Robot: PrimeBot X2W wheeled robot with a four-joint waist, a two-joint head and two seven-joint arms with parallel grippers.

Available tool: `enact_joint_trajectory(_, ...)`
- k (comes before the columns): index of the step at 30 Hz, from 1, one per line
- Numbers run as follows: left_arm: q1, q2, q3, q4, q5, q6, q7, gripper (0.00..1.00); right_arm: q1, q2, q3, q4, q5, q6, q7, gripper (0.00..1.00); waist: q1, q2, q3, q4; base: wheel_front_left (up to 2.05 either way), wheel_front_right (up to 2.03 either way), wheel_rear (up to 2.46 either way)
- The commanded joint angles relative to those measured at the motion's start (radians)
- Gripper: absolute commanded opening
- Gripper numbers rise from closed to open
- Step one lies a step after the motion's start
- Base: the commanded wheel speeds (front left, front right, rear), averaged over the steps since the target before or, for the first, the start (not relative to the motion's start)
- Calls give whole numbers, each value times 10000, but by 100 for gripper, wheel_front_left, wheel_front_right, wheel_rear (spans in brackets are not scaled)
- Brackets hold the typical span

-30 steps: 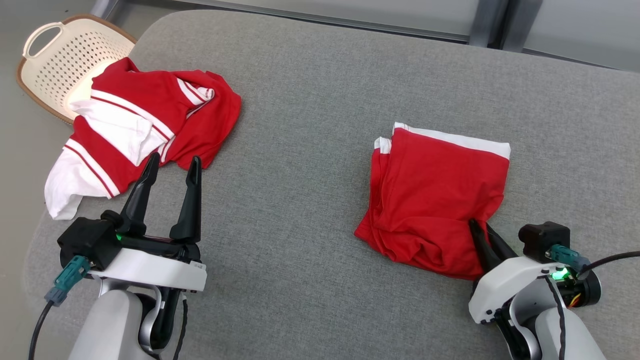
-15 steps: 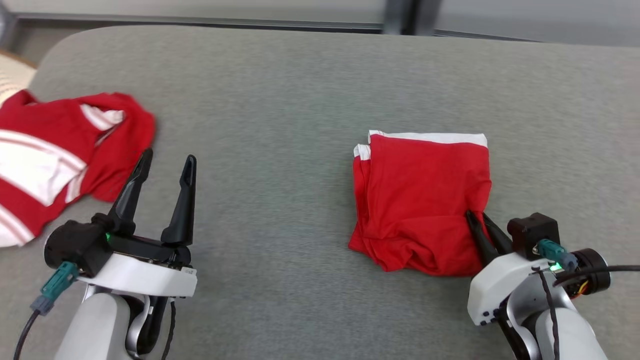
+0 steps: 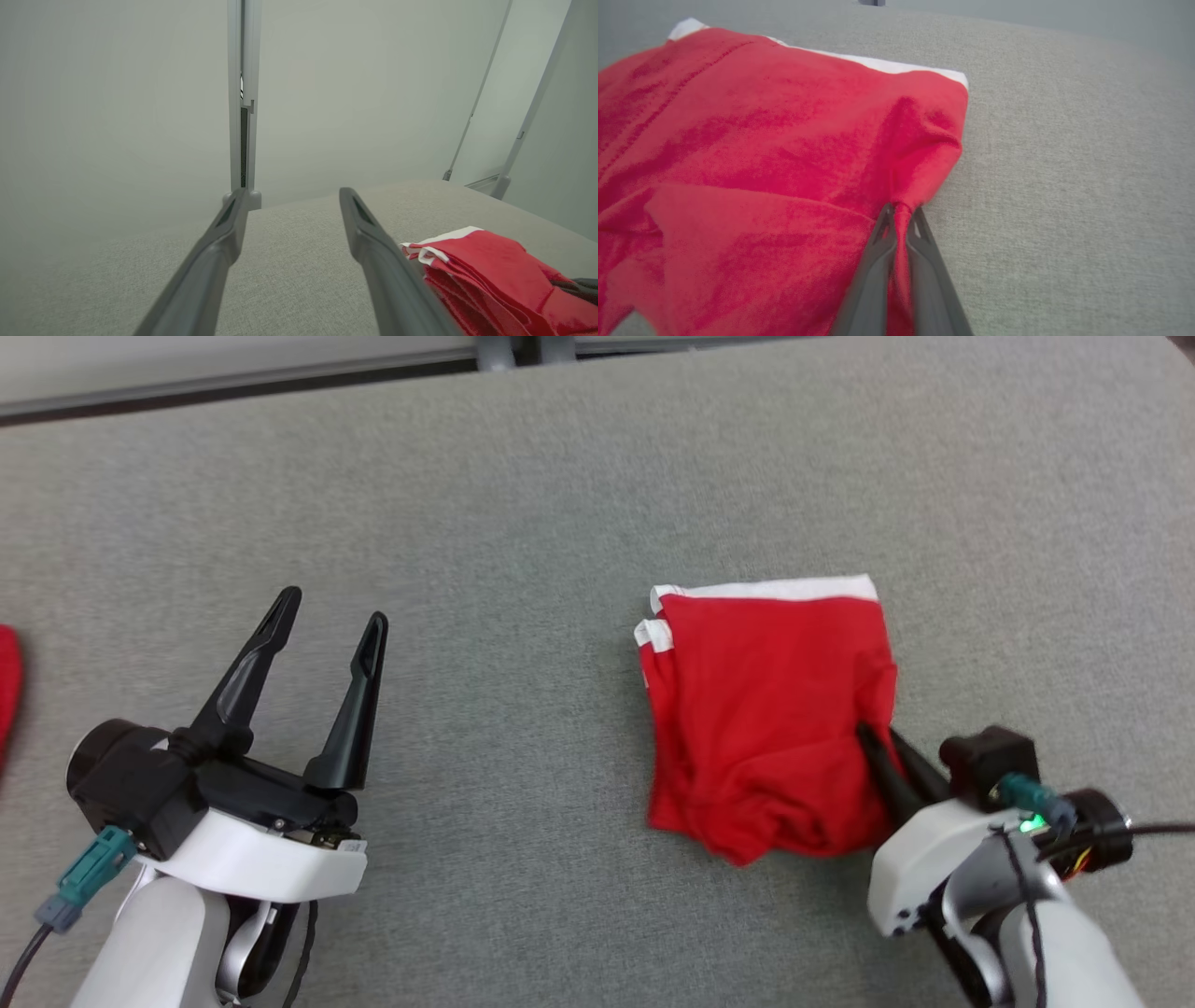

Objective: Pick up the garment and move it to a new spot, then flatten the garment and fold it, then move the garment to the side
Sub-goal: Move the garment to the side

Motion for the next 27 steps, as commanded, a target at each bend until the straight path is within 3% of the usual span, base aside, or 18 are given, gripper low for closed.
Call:
enact_joint_trajectory(1, -180, 159, -45, -183, -102, -17, 47, 100, -407, -297, -83, 162, 93, -25, 9, 0, 0, -1, 526, -363, 0, 0, 0)
enact_joint_trajectory(8, -557, 554, -339, -888, -129, -18, 149, 100, -1276, -1369, -1024, 419, 239, -25, 419, 0, 0, -1, 1450, -463, 0, 0, 0)
enact_joint_trajectory(17, -1031, 1120, -567, -1765, -254, -18, 136, 100, -1931, -2997, -3266, 195, -24, -25, 1157, 0, 0, -1, 2526, -531, 0, 0, 0)
enact_joint_trajectory(21, -1291, 1341, -595, -2063, -320, -18, 124, 100, -2369, -3268, -3998, 74, -222, -25, 1372, 0, 0, -1, 3057, -468, 0, 0, 0)
enact_joint_trajectory(27, -1640, 1584, -715, -2202, -486, -19, 65, 100, -3100, -3124, -4892, 341, -754, -25, 1442, 0, 0, -1, 3644, -255, 0, 0, 0)
